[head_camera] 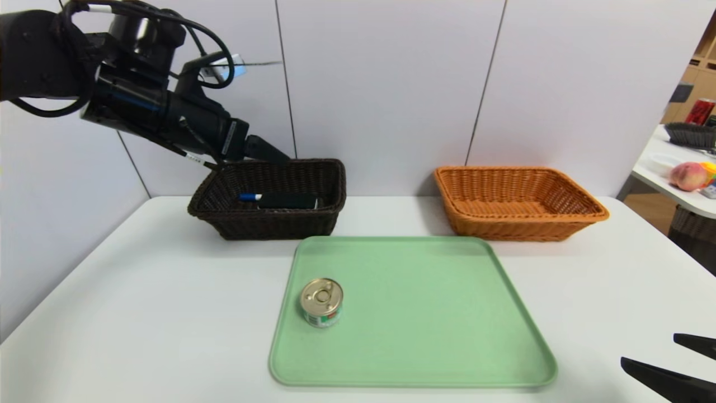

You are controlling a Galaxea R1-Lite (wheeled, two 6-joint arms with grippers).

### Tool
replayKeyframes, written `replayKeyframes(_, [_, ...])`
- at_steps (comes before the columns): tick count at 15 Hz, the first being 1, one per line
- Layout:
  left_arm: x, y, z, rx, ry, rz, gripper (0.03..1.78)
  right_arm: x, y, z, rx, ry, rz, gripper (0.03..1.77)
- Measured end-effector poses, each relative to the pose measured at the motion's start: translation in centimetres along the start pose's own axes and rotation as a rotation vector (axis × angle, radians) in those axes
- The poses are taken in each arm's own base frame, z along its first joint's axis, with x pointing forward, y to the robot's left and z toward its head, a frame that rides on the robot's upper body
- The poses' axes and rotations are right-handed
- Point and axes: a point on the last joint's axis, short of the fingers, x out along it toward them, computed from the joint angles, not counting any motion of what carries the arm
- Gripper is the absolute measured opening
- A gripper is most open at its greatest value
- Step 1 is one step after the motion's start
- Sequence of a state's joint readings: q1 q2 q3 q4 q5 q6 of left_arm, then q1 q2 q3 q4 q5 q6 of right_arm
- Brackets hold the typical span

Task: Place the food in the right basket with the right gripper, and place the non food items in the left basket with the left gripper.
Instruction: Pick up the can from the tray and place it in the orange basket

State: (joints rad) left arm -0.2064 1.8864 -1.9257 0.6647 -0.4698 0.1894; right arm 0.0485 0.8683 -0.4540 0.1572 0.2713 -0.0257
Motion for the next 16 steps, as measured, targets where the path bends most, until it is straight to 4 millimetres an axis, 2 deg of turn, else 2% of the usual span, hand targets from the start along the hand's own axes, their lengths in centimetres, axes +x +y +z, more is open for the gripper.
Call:
replayKeyframes(3, [-2.4, -1.6, -1.5, -0.086, 0.033, -0.002, 1.69, -0.1, 0.1, 0.1, -0.005, -0.008, 0.012, 1.71])
replayKeyframes(7, [-5.9, -3.9, -4.5, -0.144, 0.065, -0.002, 1.69, -0.2, 0.3, 0.3, -0.012, -0.015, 0.062, 1.71])
replayKeyframes(10, [-8.2, -5.7, -7.6, -0.151, 0.078, -0.003, 1.69, -0.3, 0.4, 0.5, -0.021, -0.024, 0.1, 1.71])
replayKeyframes(16, [-10.7, -8.2, -14.2, -0.076, -0.008, 0.001, 1.69, -0.1, 0.8, 0.7, -0.043, -0.017, 0.199, 1.71])
